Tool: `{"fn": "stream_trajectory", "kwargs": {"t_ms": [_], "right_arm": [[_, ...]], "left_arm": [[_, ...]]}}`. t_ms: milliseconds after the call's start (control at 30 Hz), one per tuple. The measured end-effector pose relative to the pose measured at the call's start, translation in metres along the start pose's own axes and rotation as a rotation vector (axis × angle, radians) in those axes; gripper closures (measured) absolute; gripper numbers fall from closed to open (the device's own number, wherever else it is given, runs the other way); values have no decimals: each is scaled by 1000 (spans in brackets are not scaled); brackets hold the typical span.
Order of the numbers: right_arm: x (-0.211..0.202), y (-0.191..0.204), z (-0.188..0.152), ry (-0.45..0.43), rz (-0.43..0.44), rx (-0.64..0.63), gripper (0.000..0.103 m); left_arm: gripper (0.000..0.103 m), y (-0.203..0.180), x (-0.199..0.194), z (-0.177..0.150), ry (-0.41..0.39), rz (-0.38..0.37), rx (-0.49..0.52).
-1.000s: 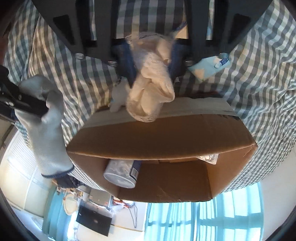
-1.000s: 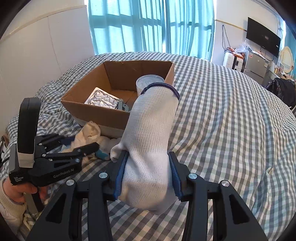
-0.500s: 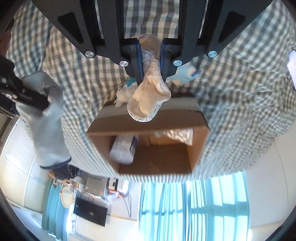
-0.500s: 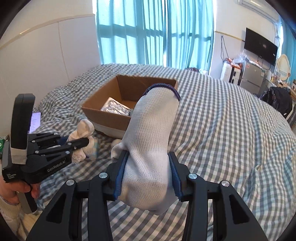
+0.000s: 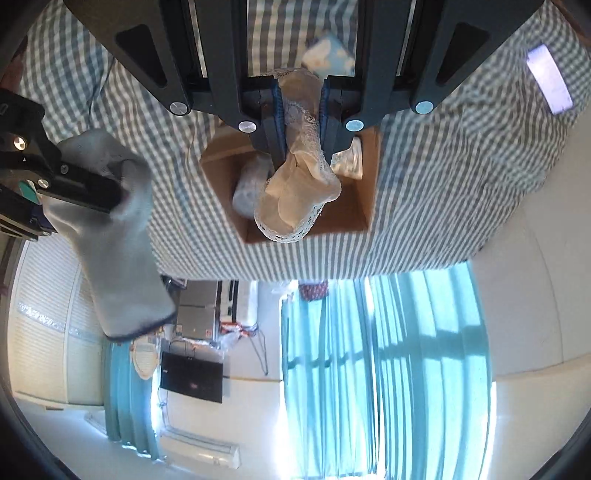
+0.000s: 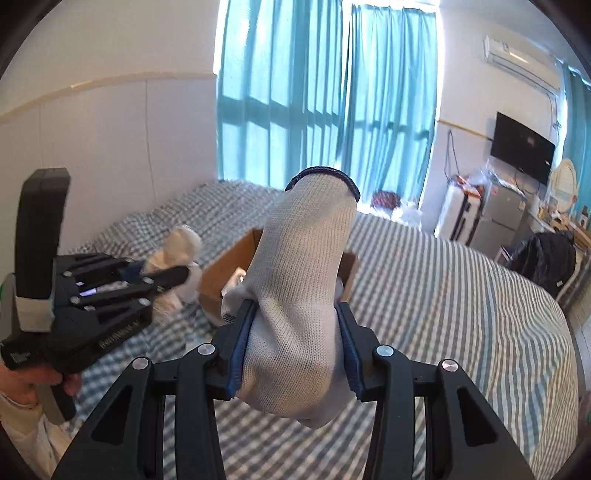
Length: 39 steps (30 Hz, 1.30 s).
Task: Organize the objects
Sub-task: 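Lower cloth and glove into the box and open both tools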
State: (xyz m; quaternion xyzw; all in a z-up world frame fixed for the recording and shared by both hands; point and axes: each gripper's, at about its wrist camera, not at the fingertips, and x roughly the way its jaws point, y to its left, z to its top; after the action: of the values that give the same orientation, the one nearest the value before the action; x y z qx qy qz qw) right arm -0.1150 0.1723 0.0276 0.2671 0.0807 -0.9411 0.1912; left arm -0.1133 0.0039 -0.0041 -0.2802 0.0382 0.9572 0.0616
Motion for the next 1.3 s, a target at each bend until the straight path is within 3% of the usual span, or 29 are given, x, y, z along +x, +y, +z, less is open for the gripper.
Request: {"fn": "stream_trajectory", "kwargs": {"t_ms": [233,433,667,867,1033,1300], "right_arm": [[33,-1,39,-30,42,-3,60],[97,-8,61,6,61,10,60],[177,-24,61,64,117,82,60],[239,-33,43,138,133,97,60],[260,-37,22,182,150,106,60],[251,-44,25,168,151,153,55]], "left_arm": [[88,9,36,38,-26,16,-1],[88,23,87,55,1,32,-9],[88,35,162,39,128,37,9],[88,38,202,22,189,43,32],[88,43,217,9,224,57,28],[88,47,210,7,248,46,-12]]}}
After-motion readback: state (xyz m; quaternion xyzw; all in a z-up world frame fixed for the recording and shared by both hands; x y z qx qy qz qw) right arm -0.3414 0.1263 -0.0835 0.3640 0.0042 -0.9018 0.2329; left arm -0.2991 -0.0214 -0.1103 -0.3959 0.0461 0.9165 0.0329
